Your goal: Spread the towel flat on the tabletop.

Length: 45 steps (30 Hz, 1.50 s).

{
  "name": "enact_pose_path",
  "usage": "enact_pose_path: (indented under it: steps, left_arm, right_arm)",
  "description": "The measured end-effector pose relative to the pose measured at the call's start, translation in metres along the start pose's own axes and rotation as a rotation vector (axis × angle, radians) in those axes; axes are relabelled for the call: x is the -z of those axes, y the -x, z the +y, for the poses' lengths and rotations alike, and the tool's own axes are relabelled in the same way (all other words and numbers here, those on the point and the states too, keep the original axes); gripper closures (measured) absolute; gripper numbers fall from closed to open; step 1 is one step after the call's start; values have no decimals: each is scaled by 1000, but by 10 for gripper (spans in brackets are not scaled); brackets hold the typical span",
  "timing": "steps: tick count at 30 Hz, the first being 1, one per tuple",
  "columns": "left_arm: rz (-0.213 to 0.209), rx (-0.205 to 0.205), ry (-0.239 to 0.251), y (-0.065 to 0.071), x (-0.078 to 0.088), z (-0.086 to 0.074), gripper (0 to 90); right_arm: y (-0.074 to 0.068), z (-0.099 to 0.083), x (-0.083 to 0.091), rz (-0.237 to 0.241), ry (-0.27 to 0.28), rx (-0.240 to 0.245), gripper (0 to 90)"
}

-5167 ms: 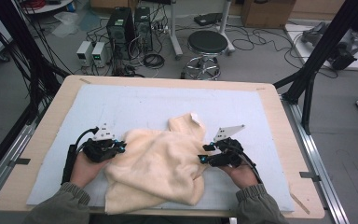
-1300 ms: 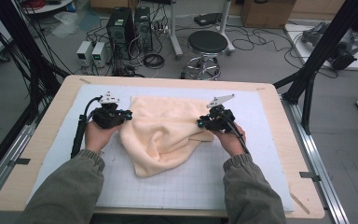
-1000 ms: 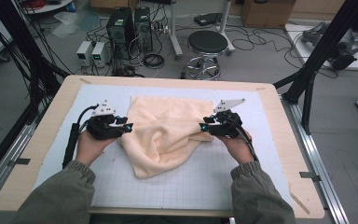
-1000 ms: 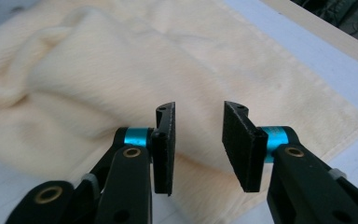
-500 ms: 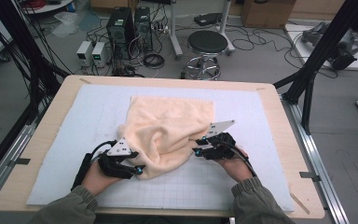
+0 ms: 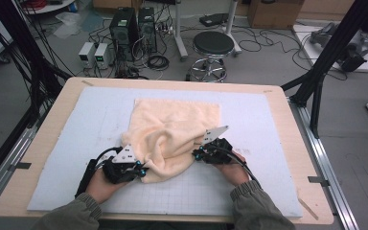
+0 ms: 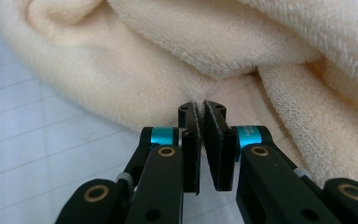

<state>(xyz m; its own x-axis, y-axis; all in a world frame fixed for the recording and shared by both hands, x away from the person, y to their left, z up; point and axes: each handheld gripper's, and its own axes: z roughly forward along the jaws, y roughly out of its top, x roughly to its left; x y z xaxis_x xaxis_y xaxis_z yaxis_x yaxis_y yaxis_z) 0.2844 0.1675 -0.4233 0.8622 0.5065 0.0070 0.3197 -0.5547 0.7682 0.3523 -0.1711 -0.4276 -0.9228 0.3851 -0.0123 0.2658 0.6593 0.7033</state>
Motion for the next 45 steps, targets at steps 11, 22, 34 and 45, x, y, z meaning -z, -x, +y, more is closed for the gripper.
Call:
enact_pose_path:
  steps: [11, 22, 34, 45]
  left_arm:
    - [89, 46, 139, -10, 55, 3, 835]
    - [-3, 96, 102, -6, 45, -3, 538]
    - [-120, -25, -83, 17, -15, 2, 727]
    - [22, 12, 60, -2, 30, 6, 840]
  right_arm:
    - [-25, 11, 38, 15, 65, 65, 863]
    - [-21, 2, 51, -45, 56, 40, 618]
    - [11, -4, 18, -61, -14, -31, 826]
    - [-5, 2, 42, -21, 34, 27, 857]
